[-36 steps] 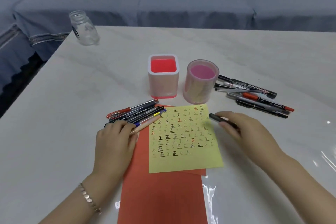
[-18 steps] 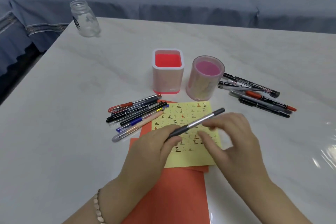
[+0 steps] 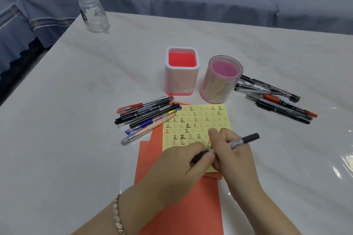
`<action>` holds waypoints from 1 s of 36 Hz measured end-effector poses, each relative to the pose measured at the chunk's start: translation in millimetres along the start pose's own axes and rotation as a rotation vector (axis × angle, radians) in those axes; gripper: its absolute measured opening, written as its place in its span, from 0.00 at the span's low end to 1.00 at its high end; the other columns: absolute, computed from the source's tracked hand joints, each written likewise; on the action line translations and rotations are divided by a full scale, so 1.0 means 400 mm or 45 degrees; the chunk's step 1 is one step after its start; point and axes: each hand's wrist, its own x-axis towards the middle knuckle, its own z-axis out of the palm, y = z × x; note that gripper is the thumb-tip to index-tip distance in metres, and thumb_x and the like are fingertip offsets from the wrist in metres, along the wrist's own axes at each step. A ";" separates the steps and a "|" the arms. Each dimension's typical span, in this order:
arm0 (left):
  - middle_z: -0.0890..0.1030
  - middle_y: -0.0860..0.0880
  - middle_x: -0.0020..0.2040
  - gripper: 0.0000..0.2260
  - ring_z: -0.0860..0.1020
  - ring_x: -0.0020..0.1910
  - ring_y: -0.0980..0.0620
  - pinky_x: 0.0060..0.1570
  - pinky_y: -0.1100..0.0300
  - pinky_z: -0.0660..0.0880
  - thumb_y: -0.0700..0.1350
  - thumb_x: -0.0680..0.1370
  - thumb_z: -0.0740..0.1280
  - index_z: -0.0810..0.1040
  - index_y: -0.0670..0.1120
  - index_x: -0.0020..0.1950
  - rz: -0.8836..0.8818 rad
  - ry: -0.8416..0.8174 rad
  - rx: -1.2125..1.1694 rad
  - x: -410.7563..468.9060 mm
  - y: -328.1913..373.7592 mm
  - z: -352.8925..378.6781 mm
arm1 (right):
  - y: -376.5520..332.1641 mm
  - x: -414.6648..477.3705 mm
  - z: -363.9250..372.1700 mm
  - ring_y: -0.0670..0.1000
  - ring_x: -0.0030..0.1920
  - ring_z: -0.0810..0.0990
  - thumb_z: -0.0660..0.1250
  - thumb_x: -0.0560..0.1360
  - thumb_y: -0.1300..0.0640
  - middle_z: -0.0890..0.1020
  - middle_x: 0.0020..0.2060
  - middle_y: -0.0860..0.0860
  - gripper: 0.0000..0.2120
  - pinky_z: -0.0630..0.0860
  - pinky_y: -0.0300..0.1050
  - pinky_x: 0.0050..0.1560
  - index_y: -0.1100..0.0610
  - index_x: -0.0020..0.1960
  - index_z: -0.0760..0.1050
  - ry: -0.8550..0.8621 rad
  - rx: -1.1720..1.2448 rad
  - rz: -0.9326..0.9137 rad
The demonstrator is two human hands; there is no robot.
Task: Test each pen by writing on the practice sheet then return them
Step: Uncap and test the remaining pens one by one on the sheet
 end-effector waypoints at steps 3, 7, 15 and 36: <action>0.71 0.48 0.30 0.19 0.66 0.28 0.57 0.31 0.62 0.62 0.62 0.71 0.56 0.74 0.46 0.39 -0.055 -0.040 -0.117 0.001 0.006 -0.001 | 0.010 0.004 -0.007 0.44 0.19 0.59 0.66 0.74 0.62 0.62 0.18 0.46 0.24 0.58 0.32 0.21 0.55 0.25 0.59 -0.050 0.004 -0.006; 0.74 0.56 0.28 0.12 0.68 0.30 0.57 0.33 0.62 0.64 0.56 0.76 0.63 0.77 0.57 0.33 -0.154 -0.234 -0.271 0.001 0.015 -0.012 | 0.014 -0.002 -0.030 0.44 0.21 0.62 0.67 0.64 0.50 0.65 0.19 0.48 0.18 0.60 0.33 0.22 0.52 0.23 0.61 -0.199 -0.111 -0.105; 0.73 0.53 0.35 0.14 0.70 0.34 0.58 0.34 0.63 0.64 0.61 0.77 0.49 0.67 0.55 0.46 -0.134 -0.073 0.419 -0.018 -0.024 -0.048 | 0.044 -0.003 -0.080 0.46 0.18 0.68 0.66 0.69 0.50 0.74 0.18 0.52 0.11 0.65 0.33 0.22 0.49 0.28 0.73 -0.027 -0.080 -0.234; 0.72 0.43 0.67 0.23 0.65 0.67 0.49 0.67 0.55 0.59 0.52 0.76 0.58 0.70 0.41 0.67 0.170 0.111 0.807 -0.011 -0.147 0.047 | 0.175 0.038 -0.145 0.39 0.72 0.51 0.61 0.69 0.35 0.66 0.67 0.41 0.26 0.41 0.43 0.73 0.49 0.60 0.70 -0.295 -1.373 -0.441</action>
